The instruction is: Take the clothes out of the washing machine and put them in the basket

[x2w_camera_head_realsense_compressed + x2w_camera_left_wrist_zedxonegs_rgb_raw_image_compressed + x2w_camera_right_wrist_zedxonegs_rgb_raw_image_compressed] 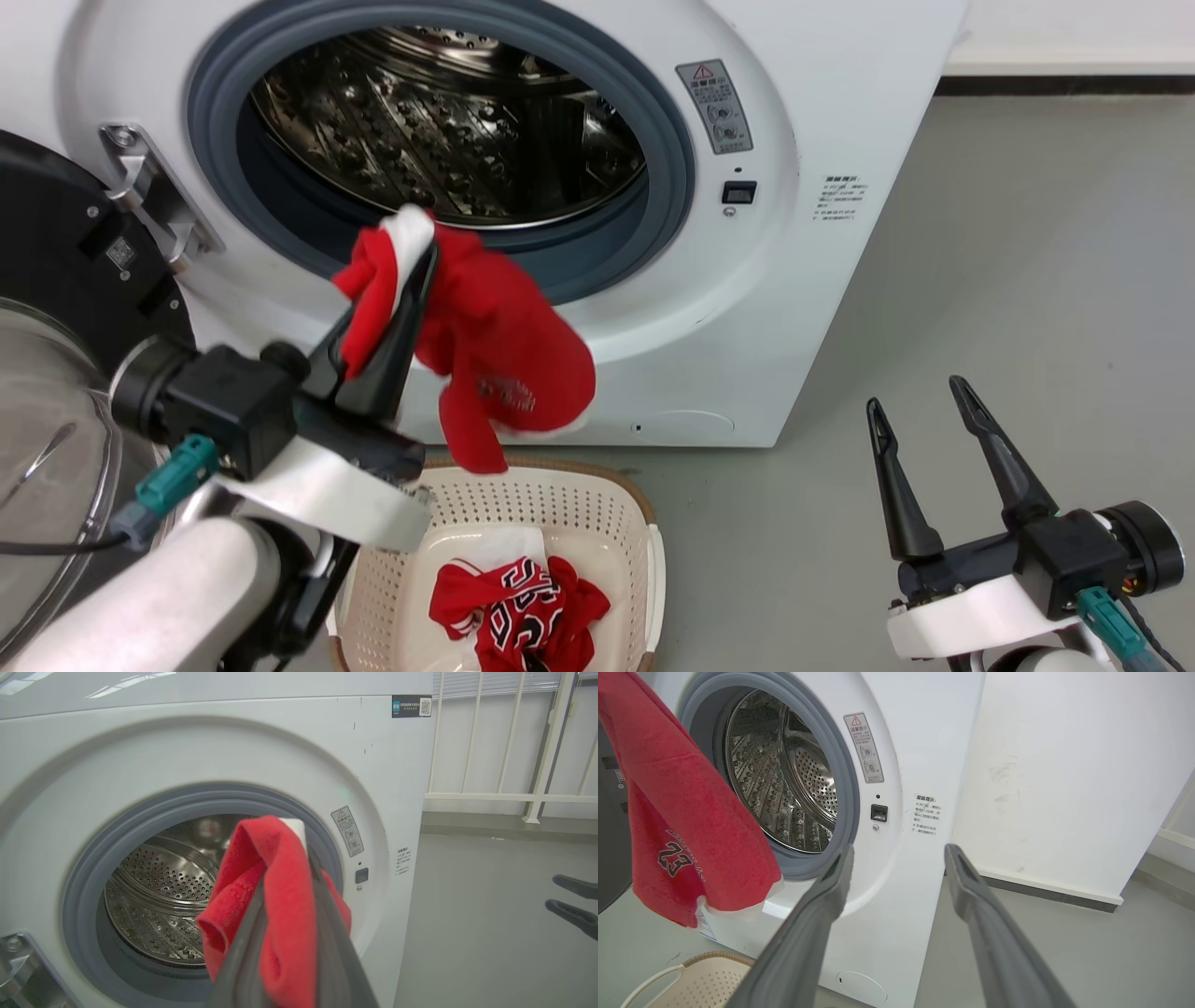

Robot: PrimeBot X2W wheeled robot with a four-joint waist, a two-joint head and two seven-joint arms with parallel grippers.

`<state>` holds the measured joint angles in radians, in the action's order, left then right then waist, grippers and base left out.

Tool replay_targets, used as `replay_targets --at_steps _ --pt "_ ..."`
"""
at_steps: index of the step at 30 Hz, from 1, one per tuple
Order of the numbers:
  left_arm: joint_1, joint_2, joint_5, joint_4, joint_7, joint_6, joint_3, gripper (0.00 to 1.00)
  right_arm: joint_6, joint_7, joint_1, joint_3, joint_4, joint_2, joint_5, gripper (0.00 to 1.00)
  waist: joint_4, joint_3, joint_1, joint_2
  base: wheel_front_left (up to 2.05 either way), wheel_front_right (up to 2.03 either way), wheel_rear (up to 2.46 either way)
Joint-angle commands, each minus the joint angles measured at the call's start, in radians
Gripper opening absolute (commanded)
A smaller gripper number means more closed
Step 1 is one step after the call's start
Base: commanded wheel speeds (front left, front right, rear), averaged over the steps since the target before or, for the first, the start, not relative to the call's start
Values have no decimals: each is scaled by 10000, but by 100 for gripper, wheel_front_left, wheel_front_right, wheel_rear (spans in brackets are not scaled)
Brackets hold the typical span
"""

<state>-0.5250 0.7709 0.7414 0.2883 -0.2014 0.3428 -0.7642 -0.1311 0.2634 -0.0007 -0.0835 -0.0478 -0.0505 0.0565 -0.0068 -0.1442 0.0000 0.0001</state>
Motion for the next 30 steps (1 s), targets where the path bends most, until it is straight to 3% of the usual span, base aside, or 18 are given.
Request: replay_targets --at_steps 1,6,12,20,30 --pt "253 15 2 -79 -78 43 -34 0 7 20 -181 10 -37 8 31 100 1 -141 0 -1 0 0 0" --pt "729 -138 224 -634 -252 -150 -176 0 7 20 -272 58 -49 8 91 100 12 -412 0 -1 0 0 0" --pt "1039 -669 351 -2432 -371 -716 -640 0 7 20 -646 46 -105 8 83 100 -88 -1034 0 -1 0 0 0" --pt "736 -1999 826 -5599 -589 -1850 -681 0 9 20 -1387 11 -269 7 64 100 -539 -2345 0 -1 0 0 0" --pt "-746 -3472 556 -10087 -654 -3240 -297 0 9 20 -2425 54 -611 10 29 100 -1185 -4390 0 -1 0 0 0"
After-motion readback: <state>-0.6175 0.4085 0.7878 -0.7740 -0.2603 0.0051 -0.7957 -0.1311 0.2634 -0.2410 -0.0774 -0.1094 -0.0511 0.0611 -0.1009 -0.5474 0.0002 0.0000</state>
